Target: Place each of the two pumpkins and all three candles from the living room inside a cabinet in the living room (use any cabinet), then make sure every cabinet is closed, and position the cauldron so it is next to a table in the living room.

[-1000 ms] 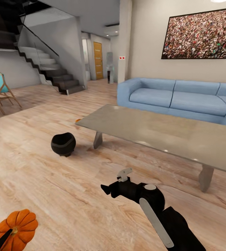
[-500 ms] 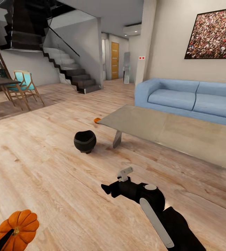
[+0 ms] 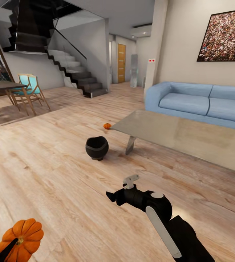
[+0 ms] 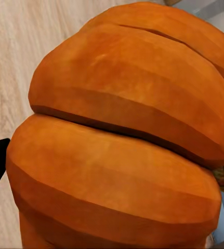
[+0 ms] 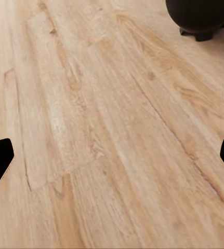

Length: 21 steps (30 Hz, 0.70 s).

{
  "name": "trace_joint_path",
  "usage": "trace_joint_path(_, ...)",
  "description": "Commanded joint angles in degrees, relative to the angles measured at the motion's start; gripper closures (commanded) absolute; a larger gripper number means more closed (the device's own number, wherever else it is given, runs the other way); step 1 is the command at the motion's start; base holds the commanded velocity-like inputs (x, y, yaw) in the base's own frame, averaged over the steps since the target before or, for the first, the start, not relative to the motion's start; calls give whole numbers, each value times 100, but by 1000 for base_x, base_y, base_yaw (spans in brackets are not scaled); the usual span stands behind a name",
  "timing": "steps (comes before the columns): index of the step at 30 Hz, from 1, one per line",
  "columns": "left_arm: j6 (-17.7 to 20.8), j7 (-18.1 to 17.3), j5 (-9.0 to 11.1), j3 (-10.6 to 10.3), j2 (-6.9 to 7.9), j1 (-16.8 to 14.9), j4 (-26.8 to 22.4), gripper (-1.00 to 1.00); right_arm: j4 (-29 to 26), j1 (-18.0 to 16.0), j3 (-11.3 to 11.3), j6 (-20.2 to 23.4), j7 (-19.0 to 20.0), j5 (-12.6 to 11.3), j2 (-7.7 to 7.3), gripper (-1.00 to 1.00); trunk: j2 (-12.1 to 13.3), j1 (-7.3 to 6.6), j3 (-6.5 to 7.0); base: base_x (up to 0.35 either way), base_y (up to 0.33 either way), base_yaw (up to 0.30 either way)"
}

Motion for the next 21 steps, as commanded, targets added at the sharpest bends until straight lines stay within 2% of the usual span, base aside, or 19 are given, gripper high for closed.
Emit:
trace_joint_path(1, 42, 11, 51, -47, -1, -5, 1, 100, -5, -5, 4, 24, 15, 14, 2, -100, -2, 0, -4, 102, 291, 0)
trace_joint_path(17, 42, 5, 48, -56, -1, -8, 2, 100, -4, -5, 26, 22, 17, 12, -14, -100, -2, 0, -4, 155, 287, 0)
trace_joint_path(21, 42, 10, 46, -57, -1, -7, 6, 100, -5, -5, 13, -107, 22, 12, -25, -100, -2, 0, -4, 180, 280, 0)
